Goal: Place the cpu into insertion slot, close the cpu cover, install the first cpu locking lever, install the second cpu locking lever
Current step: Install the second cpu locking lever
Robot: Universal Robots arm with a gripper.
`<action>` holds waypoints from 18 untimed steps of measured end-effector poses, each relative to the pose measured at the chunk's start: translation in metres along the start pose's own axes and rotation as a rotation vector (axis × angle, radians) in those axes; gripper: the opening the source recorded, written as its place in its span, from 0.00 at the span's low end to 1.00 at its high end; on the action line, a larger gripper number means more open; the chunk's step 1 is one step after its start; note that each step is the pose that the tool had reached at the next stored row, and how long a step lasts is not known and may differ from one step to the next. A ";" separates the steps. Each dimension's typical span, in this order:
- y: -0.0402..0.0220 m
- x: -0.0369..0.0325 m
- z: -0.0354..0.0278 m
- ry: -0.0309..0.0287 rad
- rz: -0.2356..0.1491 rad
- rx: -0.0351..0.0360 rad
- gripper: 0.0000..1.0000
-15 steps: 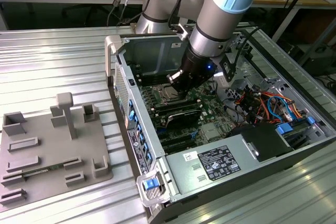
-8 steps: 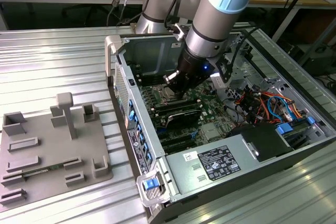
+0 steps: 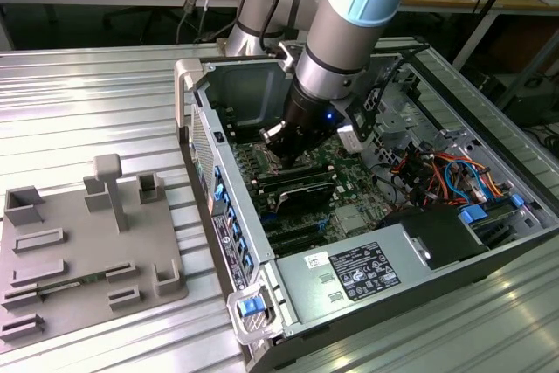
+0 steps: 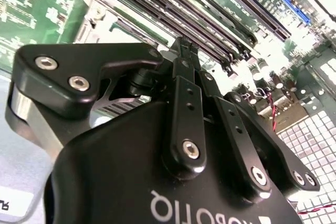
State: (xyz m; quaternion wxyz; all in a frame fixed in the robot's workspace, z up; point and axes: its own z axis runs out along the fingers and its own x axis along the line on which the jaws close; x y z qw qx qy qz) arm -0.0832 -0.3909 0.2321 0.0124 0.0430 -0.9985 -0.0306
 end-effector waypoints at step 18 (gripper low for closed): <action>0.0020 0.0097 0.0106 0.0003 0.000 0.0000 0.11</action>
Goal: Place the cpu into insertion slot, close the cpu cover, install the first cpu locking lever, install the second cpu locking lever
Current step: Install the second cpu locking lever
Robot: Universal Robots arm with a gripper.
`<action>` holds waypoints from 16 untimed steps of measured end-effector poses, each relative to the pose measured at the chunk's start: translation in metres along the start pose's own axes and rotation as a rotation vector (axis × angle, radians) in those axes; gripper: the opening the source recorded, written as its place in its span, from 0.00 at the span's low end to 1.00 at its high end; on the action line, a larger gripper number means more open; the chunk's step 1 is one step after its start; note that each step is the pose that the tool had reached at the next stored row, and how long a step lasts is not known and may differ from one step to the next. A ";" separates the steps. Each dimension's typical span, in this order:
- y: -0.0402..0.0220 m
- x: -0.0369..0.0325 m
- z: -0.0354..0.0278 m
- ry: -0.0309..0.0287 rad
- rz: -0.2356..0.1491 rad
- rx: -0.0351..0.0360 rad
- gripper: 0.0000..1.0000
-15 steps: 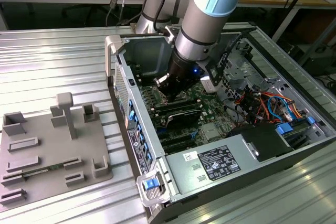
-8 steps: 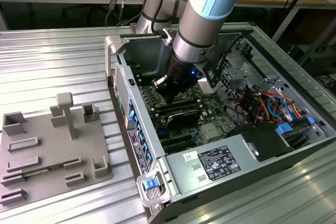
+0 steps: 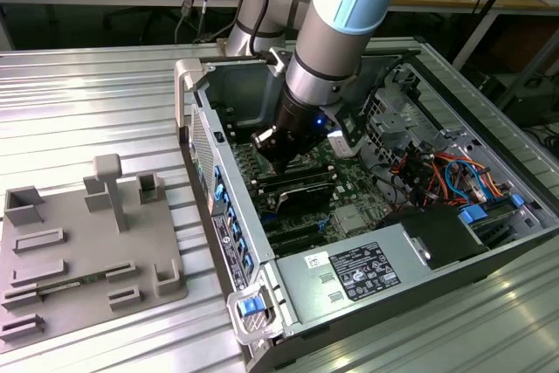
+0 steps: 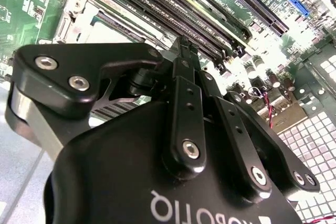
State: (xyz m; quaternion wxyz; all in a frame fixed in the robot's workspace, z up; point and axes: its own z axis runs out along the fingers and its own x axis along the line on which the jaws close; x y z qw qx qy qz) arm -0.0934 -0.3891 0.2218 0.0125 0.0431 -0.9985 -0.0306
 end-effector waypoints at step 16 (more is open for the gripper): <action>0.0034 0.0040 0.0117 -0.0132 -0.003 0.0012 0.11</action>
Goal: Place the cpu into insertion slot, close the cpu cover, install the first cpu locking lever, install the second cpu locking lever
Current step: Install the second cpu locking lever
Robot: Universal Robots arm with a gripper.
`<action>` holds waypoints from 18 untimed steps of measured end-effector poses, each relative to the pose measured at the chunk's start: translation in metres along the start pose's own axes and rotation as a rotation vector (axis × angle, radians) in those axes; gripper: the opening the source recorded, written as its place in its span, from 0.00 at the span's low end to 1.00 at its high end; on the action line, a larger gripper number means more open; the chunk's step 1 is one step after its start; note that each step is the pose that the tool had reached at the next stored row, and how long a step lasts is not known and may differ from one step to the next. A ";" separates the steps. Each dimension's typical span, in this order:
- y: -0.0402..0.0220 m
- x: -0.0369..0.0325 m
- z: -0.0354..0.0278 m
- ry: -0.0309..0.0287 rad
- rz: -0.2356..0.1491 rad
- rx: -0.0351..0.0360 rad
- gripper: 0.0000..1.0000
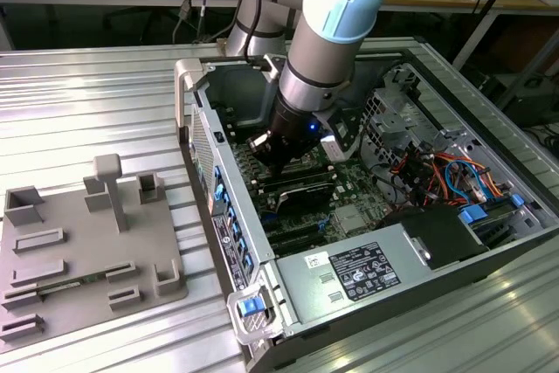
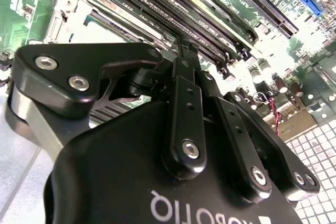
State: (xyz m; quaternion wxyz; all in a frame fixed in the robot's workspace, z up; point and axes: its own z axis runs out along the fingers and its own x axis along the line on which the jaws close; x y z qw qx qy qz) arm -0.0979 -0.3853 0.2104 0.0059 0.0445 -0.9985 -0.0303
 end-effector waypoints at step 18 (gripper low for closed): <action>0.0008 0.0030 0.0003 -0.0060 -0.004 0.0007 0.11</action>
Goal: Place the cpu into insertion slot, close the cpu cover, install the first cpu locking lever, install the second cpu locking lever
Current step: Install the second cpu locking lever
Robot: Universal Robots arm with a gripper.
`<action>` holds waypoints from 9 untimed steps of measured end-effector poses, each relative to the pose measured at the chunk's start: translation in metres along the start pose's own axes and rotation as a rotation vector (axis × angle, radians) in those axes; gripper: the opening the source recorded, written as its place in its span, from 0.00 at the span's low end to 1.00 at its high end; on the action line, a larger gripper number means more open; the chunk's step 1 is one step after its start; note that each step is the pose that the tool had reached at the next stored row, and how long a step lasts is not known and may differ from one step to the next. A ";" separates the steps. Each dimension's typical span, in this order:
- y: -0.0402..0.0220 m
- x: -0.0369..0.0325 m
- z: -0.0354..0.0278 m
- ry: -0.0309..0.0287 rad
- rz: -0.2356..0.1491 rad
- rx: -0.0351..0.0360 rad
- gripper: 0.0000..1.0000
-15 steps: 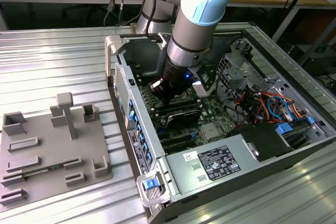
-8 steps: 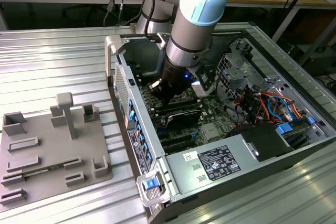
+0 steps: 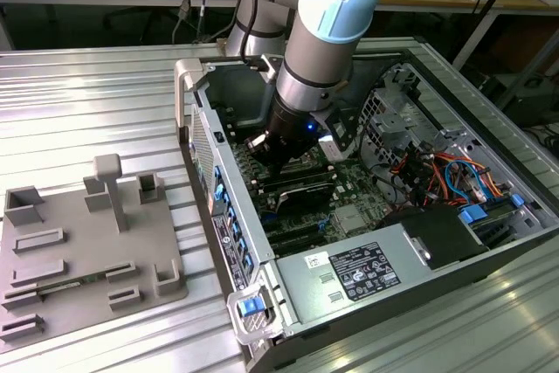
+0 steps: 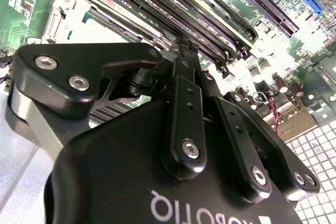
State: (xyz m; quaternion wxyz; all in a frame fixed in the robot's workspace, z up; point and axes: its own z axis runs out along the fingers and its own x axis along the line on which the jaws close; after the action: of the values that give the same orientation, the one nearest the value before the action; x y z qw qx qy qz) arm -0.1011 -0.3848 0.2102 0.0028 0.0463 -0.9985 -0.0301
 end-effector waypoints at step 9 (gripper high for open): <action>0.0004 0.0000 0.0001 -0.0031 -0.005 0.0003 0.11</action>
State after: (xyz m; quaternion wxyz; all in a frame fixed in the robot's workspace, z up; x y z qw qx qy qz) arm -0.1011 -0.3844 0.2101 0.0012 0.0490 -0.9983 -0.0300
